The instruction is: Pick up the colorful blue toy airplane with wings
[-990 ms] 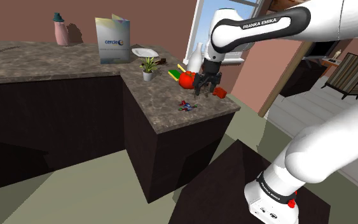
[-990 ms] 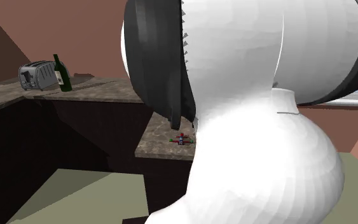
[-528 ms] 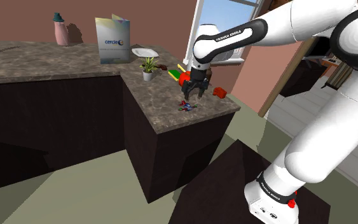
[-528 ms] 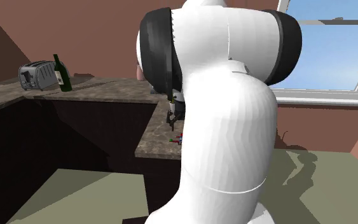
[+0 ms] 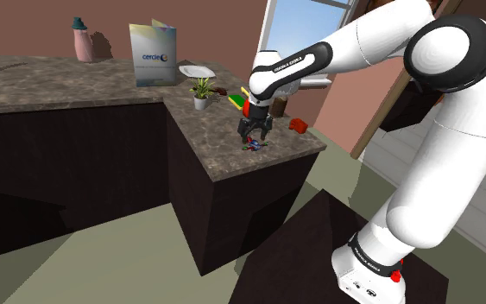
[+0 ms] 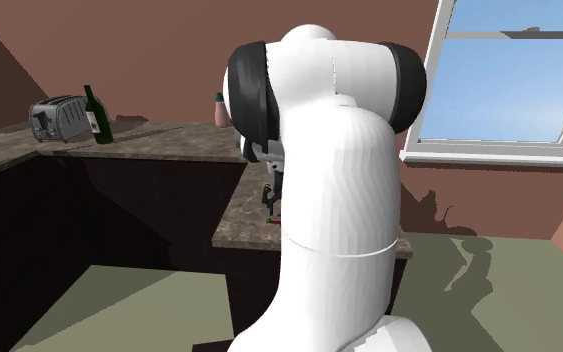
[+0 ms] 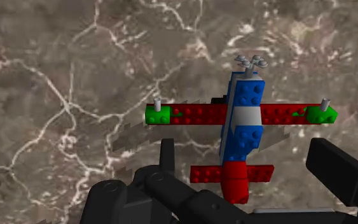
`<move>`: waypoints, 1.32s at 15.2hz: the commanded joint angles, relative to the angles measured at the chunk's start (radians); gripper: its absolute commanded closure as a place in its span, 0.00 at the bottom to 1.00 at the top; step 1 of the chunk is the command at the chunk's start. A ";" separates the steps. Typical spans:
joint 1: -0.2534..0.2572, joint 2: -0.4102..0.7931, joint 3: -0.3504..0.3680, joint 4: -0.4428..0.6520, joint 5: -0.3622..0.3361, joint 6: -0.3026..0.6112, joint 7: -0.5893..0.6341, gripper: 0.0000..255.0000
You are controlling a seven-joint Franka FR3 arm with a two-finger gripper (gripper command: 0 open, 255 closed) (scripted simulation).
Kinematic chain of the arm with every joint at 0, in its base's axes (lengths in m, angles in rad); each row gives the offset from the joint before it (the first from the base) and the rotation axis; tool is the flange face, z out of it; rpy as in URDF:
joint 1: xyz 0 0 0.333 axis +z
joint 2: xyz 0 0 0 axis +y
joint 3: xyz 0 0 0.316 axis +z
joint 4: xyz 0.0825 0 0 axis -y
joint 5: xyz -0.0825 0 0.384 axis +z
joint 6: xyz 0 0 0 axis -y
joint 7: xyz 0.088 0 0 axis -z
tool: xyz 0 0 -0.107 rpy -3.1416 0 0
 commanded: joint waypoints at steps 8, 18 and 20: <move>-0.001 0.034 0.000 -0.009 0.002 0.043 -0.002 1.00; 0.000 0.002 0.000 0.006 0.000 -0.004 0.000 1.00; 0.000 -0.013 0.000 0.016 -0.001 -0.029 0.001 1.00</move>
